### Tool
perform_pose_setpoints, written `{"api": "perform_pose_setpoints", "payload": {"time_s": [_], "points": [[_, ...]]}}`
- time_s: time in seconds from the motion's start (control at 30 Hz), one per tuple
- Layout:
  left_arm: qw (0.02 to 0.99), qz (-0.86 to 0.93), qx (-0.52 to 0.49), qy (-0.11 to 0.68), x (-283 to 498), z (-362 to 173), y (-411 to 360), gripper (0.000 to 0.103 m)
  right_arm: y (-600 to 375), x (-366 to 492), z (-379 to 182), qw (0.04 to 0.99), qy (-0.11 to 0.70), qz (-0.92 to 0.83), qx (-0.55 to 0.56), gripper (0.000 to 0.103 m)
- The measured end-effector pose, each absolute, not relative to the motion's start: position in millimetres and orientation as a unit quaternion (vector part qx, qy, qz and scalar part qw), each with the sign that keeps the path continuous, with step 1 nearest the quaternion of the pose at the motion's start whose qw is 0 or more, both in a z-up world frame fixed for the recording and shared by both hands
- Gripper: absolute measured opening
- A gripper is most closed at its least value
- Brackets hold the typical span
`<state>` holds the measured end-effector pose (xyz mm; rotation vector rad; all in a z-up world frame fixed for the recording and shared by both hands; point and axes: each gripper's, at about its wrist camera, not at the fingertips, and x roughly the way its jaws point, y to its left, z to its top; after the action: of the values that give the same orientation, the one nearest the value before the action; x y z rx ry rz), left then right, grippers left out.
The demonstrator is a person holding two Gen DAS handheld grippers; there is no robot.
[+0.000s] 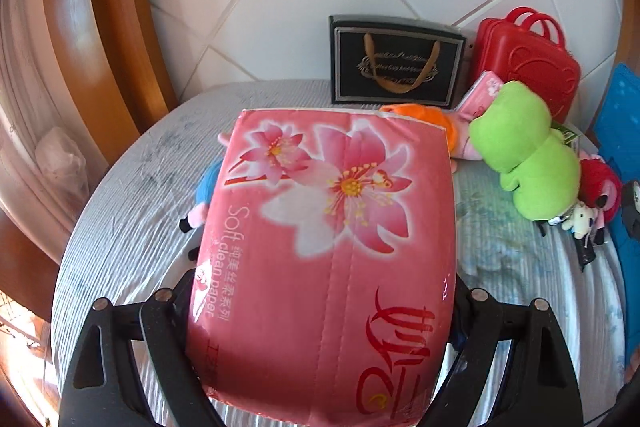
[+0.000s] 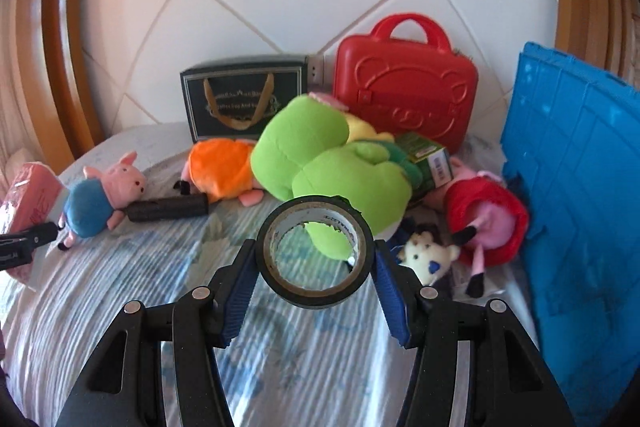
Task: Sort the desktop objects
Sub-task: 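Grasp the pink tissue pack with the left tool while the right tool grasps the black tape roll, then carry the tissue pack and tape roll into the blue bin and open both tools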
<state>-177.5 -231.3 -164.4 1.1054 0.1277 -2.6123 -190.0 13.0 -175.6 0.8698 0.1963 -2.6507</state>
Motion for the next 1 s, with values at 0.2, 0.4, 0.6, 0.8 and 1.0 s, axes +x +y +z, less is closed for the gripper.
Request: {"api": "perform_pose_setpoints", "payload": {"time_s": [0.2, 0.4, 0.6, 0.8, 1.0], "points": [[0.098, -0.935, 0.340, 0.015, -170, -117, -171, 0.089, 43, -138, -113, 0.160, 0.068, -0.954, 0.244, 0.056], [0.029, -0.955, 0.296, -0.011, -173, -76, -93, 0.089, 100, -105, -57, 0.119, 0.050, -0.971, 0.201, 0.056], [-0.055, -0.959, 0.275, -0.031, -182, -41, 2, 0.089, 176, -89, -21, 0.066, 0.021, -0.984, 0.165, 0.056], [-0.129, -0.956, 0.259, -0.050, -189, -13, 105, 0.089, 266, -77, 7, -0.010, 0.009, -0.989, 0.147, 0.056], [-0.202, -0.940, 0.268, -0.057, -191, 4, 211, 0.089, 351, -77, 17, -0.069, 0.012, -0.984, 0.161, 0.056]]}}
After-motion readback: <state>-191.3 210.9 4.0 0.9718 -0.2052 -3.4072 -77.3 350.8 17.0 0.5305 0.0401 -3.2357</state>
